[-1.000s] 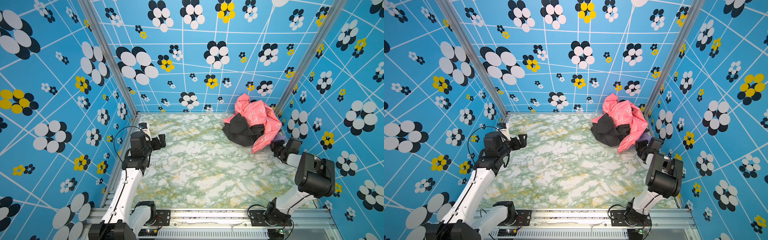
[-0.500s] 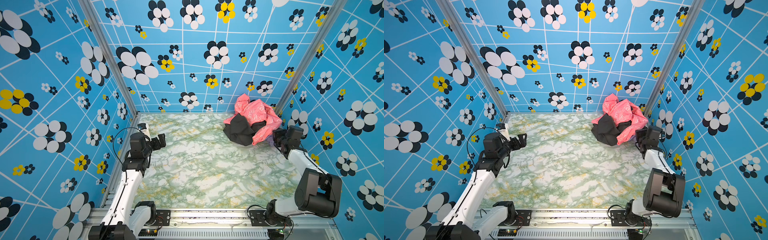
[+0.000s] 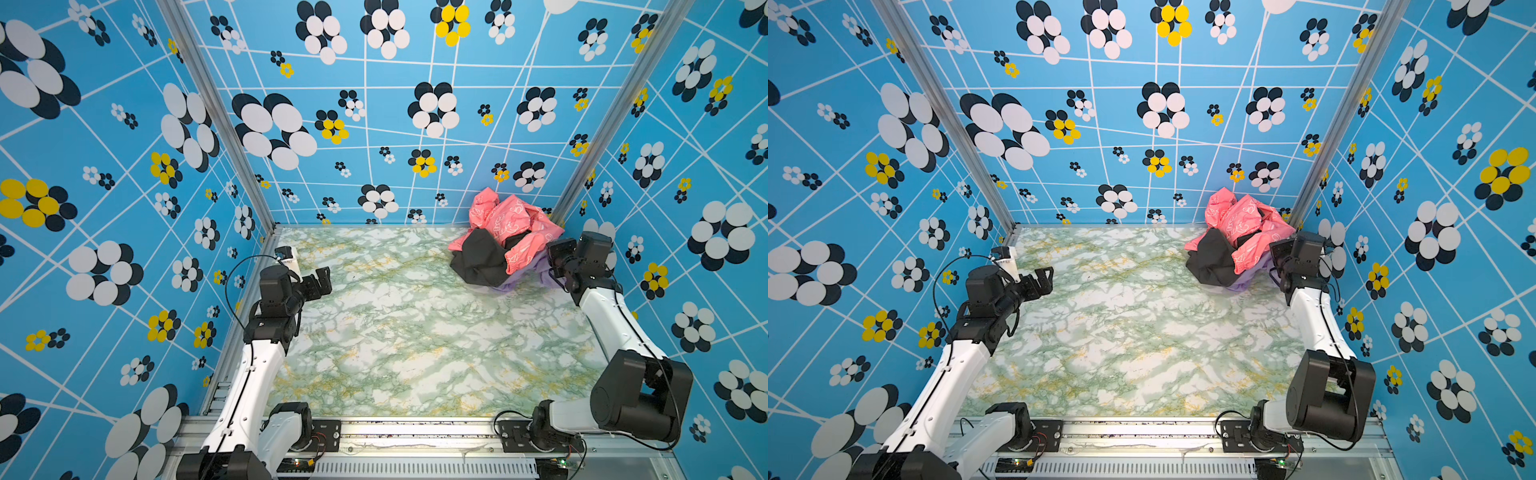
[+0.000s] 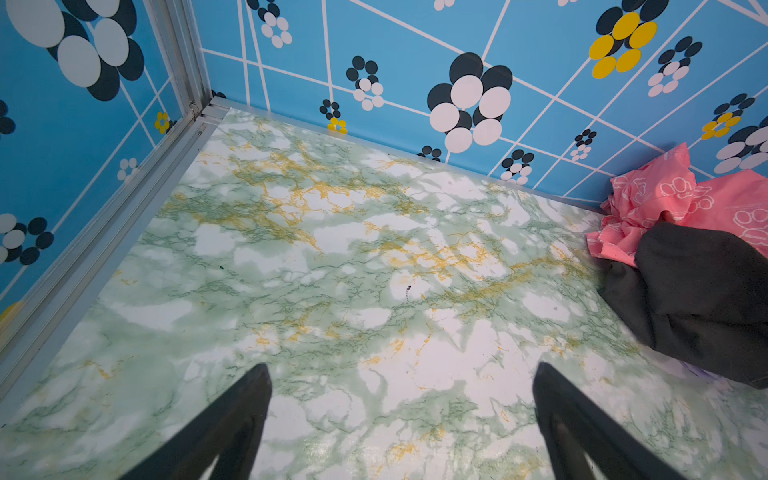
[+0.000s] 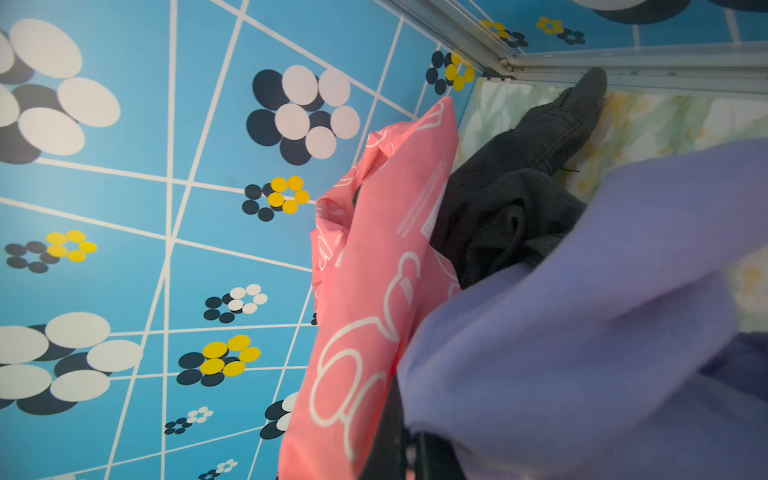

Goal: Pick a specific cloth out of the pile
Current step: 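Lift the lavender shirt out of the pile with the right gripper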

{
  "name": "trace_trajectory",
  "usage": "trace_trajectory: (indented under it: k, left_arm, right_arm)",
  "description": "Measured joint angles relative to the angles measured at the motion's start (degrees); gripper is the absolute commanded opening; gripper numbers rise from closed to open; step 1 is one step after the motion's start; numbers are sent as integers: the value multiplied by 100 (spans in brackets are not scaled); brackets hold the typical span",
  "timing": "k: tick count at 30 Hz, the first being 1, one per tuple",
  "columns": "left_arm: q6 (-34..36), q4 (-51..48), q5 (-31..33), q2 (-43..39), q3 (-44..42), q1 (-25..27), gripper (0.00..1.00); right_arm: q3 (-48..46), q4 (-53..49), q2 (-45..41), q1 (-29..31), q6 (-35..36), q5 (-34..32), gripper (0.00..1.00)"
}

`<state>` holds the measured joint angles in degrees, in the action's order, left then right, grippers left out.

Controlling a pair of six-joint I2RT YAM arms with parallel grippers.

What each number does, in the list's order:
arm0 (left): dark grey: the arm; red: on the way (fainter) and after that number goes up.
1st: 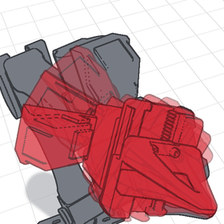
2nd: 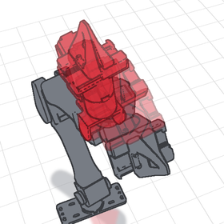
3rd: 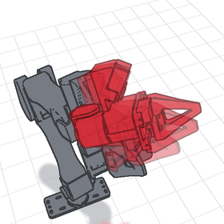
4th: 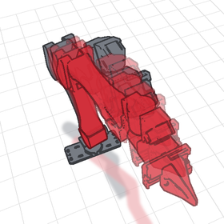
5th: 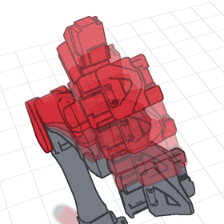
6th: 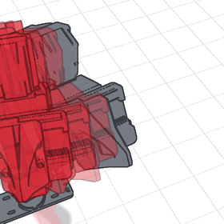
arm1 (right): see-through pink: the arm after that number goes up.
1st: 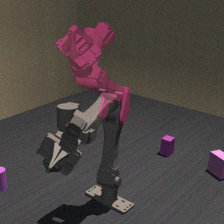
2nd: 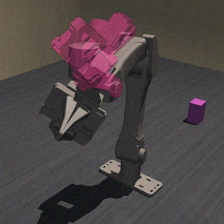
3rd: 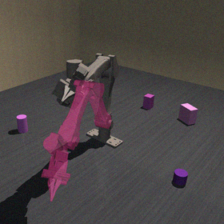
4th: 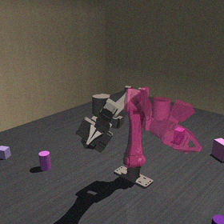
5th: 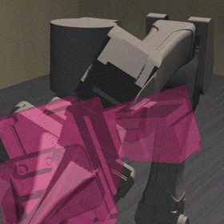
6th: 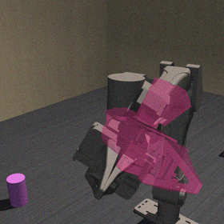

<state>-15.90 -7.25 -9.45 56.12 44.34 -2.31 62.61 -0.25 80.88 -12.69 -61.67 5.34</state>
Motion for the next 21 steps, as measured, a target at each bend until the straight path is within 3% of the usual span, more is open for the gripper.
trace_trajectory:
  k: [21]
  left_arm:
    - [-92, 7, -2, -9, 0, 0, 99]
  right_arm:
    - [1665, -1115, 0, 472, 1246, -487, 0]
